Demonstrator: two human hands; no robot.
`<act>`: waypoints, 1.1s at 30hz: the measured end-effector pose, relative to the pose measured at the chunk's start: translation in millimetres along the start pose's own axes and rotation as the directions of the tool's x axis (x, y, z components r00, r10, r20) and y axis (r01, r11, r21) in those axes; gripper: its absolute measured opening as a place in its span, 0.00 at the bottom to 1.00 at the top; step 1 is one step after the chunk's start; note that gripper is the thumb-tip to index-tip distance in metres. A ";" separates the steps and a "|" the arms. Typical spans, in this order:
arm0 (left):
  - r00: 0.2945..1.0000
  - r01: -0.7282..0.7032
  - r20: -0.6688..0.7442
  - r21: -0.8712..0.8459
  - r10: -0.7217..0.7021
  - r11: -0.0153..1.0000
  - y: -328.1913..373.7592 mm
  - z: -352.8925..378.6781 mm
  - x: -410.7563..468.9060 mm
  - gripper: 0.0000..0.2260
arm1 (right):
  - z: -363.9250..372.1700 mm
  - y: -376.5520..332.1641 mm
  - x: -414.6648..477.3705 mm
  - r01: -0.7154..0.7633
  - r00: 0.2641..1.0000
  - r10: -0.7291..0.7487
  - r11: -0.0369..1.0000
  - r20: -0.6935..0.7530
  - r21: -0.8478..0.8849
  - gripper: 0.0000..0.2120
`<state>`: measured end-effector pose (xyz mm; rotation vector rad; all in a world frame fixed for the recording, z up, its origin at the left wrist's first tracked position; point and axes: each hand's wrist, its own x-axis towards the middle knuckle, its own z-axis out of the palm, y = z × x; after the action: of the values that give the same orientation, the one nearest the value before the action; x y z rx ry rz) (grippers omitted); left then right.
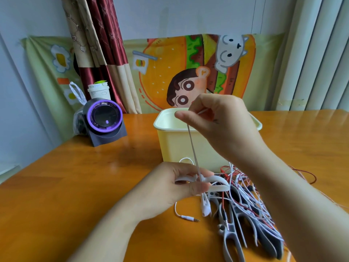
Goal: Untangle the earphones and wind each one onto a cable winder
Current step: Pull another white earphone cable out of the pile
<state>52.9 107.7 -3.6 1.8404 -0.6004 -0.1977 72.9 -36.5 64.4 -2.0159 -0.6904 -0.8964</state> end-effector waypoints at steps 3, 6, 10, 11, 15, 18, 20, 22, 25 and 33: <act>1.000 -0.014 -0.004 -0.066 0.014 0.998 2.4 0.6 -0.5 0.10 | 3.7 4.5 0.3 -0.064 0.997 0.066 0.996 -0.046 0.056 0.15; 0.999 -0.014 -0.052 -0.232 0.002 0.973 6.2 0.3 -1.0 0.10 | 6.2 16.5 1.2 -0.186 0.981 0.185 0.982 0.051 0.017 0.12; 0.952 -0.021 -0.234 -0.693 -0.197 0.721 3.2 -8.9 6.5 0.12 | 7.6 26.4 -1.1 -0.240 0.960 0.244 0.970 0.140 -0.041 0.11; 0.932 -0.036 -0.265 -0.746 -0.247 0.665 3.6 -11.7 7.8 0.14 | 8.0 25.2 -0.8 -0.229 0.965 0.231 0.973 0.122 -0.027 0.12; 0.866 -0.099 -0.317 -0.867 -0.388 0.489 0.1 -22.0 7.6 0.11 | 12.1 17.7 -3.2 -0.213 0.969 0.215 0.977 0.122 -0.025 0.11; 0.826 -0.127 -0.349 -0.880 -0.443 0.457 -2.0 -24.2 6.1 0.12 | 12.6 17.3 -5.5 -0.265 0.949 0.273 0.962 0.158 -0.069 0.05; 0.799 -0.152 -0.388 -0.870 -0.459 0.470 -2.7 -24.7 6.6 0.13 | 13.2 13.3 -6.8 -0.339 0.904 0.329 0.941 0.272 -0.011 0.11; 0.784 -0.185 -0.436 -0.844 -0.442 0.504 -2.7 -24.8 7.5 0.11 | 19.7 6.4 -12.2 -0.453 0.808 0.364 0.887 0.463 0.093 0.15; 0.773 -0.213 -0.539 -0.717 -0.335 0.664 -0.8 -23.2 7.4 0.09 | 39.5 2.1 -25.6 -0.661 0.667 0.405 0.708 0.625 0.247 0.17; 0.766 -0.283 -0.630 -0.513 -0.132 0.810 3.7 -17.7 5.8 0.10 | 53.6 1.6 -33.1 -0.779 0.618 0.366 0.167 0.695 0.605 0.02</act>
<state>64.1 118.8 6.9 1.1475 -0.0916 0.2908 72.8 2.5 14.9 -1.1994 -0.3338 0.4209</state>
